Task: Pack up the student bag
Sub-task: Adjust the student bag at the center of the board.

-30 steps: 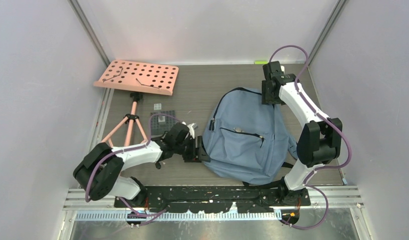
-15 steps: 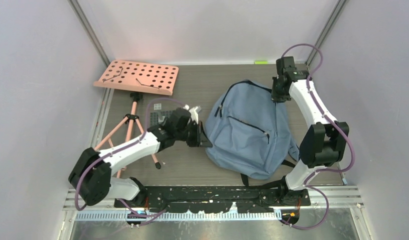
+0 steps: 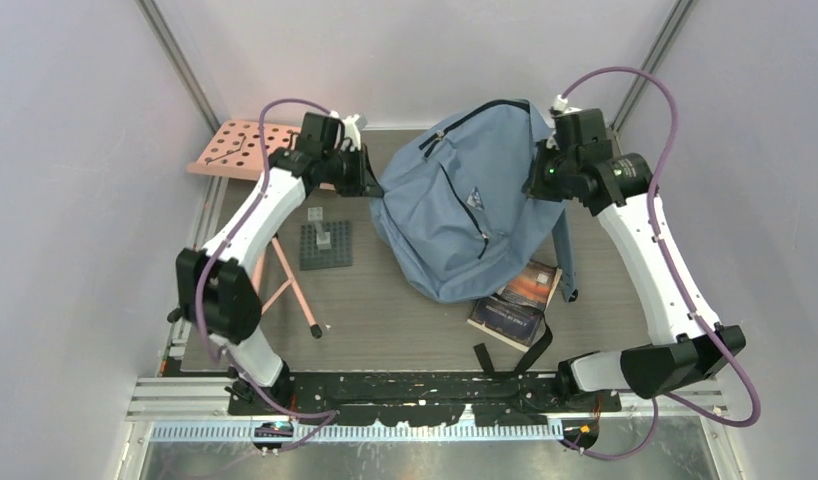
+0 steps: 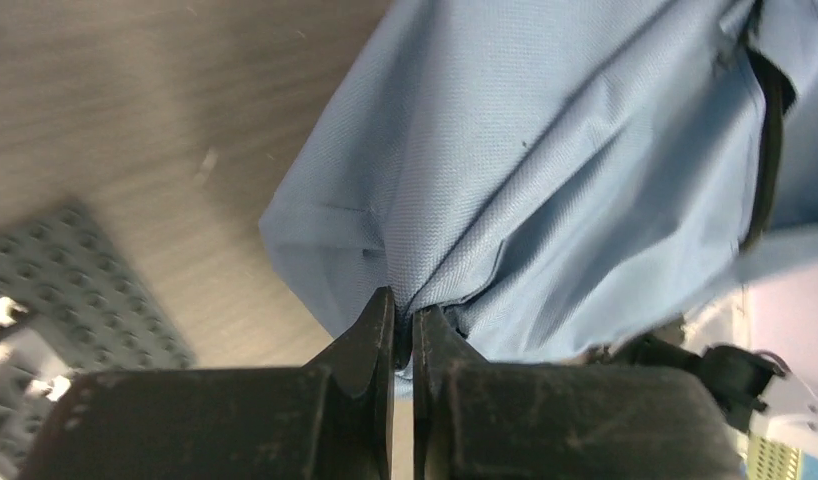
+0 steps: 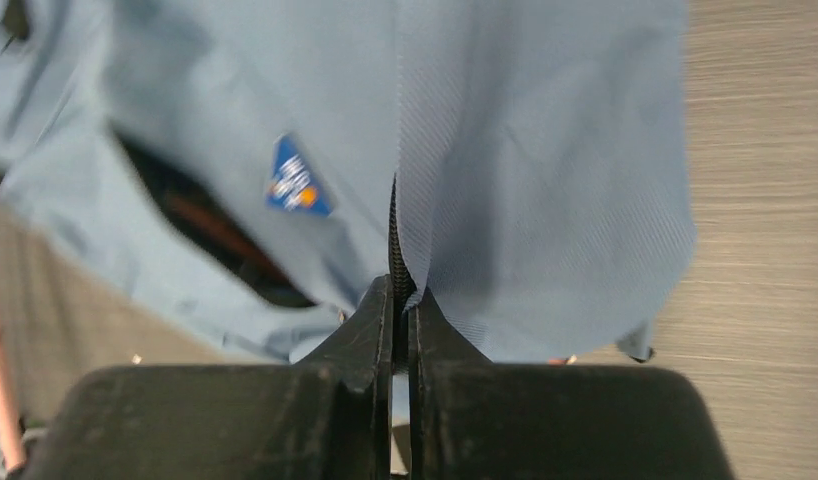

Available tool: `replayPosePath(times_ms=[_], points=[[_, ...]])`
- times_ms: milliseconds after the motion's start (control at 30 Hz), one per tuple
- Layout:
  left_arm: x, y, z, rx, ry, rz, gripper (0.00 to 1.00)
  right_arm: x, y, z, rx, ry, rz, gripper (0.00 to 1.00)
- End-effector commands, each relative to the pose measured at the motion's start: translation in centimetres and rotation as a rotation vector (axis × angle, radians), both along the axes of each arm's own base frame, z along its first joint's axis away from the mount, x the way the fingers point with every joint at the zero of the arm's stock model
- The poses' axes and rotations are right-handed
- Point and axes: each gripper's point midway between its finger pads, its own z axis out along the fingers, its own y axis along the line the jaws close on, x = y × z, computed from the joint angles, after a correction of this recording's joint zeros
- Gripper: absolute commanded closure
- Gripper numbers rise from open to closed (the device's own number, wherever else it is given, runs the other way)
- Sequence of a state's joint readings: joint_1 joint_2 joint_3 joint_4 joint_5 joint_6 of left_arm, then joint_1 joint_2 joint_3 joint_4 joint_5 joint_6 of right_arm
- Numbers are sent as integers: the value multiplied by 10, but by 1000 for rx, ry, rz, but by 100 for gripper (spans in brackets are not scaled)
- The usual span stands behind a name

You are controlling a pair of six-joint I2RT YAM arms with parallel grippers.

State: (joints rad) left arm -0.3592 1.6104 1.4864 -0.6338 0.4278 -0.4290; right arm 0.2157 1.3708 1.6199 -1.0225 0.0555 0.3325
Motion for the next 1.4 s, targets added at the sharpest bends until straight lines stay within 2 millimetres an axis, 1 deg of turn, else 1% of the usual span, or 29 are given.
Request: replayPosePath(times_ms=[0, 33, 67, 100, 133, 200, 300, 433, 467, 533, 567, 600, 633, 667, 700, 733, 767, 833, 933, 967, 1000, 1033, 1100, 1133, 1167, 1267, 1300, 1333, 1367], points=[[48, 11, 29, 46, -97, -6, 100, -32, 61, 21, 130, -33, 135, 99], [58, 12, 31, 56, -105, 1, 100, -40, 70, 19, 127, -34, 157, 99], [68, 13, 29, 68, -105, 7, 100, -41, 75, 19, 137, -41, 152, 99], [77, 15, 27, 82, -103, 11, 100, -47, 81, 15, 143, -42, 152, 99], [86, 14, 17, 99, -87, 11, 100, -48, 82, 12, 143, -46, 145, 99], [100, 14, 11, 124, -85, 9, 100, -56, 91, 1, 168, -39, 145, 99], [113, 12, -5, 151, -73, -7, 100, -64, 92, -22, 204, -31, 107, 99], [121, 9, -25, 163, -66, -28, 100, -69, 81, -47, 188, -19, 46, 99], [123, 8, -29, 164, -63, -29, 100, -68, 76, -51, 171, -22, 24, 93], [124, 8, -36, 168, -56, -32, 94, -69, 67, -65, 133, -12, -6, 77], [123, 7, -38, 169, -54, -34, 87, -70, 63, -68, 110, -11, -13, 71], [124, 7, -39, 170, -55, -37, 78, -68, 56, -70, 77, -16, -35, 61], [123, 6, -38, 172, -57, -42, 65, -70, 50, -73, 45, -7, -39, 56], [122, 5, -36, 175, -67, -50, 56, -68, 44, -74, 14, -14, -58, 47], [122, 4, -33, 179, -78, -56, 49, -70, 40, -75, -11, -8, -58, 44], [121, 2, -28, 183, -94, -64, 43, -68, 36, -73, -35, -19, -67, 39], [120, 0, -21, 192, -116, -71, 39, -67, 32, -72, -52, -23, -75, 37], [115, -6, -4, 219, -166, -81, 34, -65, 31, -67, -62, -42, -68, 34], [101, -20, 20, 231, -227, -96, 30, -56, 40, -62, -52, -58, -40, 31], [92, -28, 25, 233, -239, -105, 28, -54, 45, -62, -39, -57, -25, 30], [83, -37, 27, 232, -245, -115, 27, -48, 51, -61, -28, -64, -12, 30], [73, -46, 26, 228, -244, -123, 26, -45, 56, -62, -18, -59, 0, 29], [53, -62, 19, 216, -227, -122, 24, -34, 66, -65, -9, -57, 17, 29], [44, -70, 12, 206, -206, -116, 23, -26, 71, -69, -11, -53, 19, 28], [35, -75, -2, 206, -176, -118, 23, -21, 74, -71, -8, -53, 20, 28], [19, -89, -25, 187, -126, -112, 22, -1, 87, -83, 7, -54, 17, 27], [17, -93, -31, 180, -118, -112, 22, 4, 89, -91, 7, -39, 15, 28], [16, -97, -36, 169, -115, -113, 22, 9, 92, -92, 19, -45, 10, 28], [15, -100, -40, 164, -105, -117, 22, 13, 93, -99, 18, -31, 6, 28]])
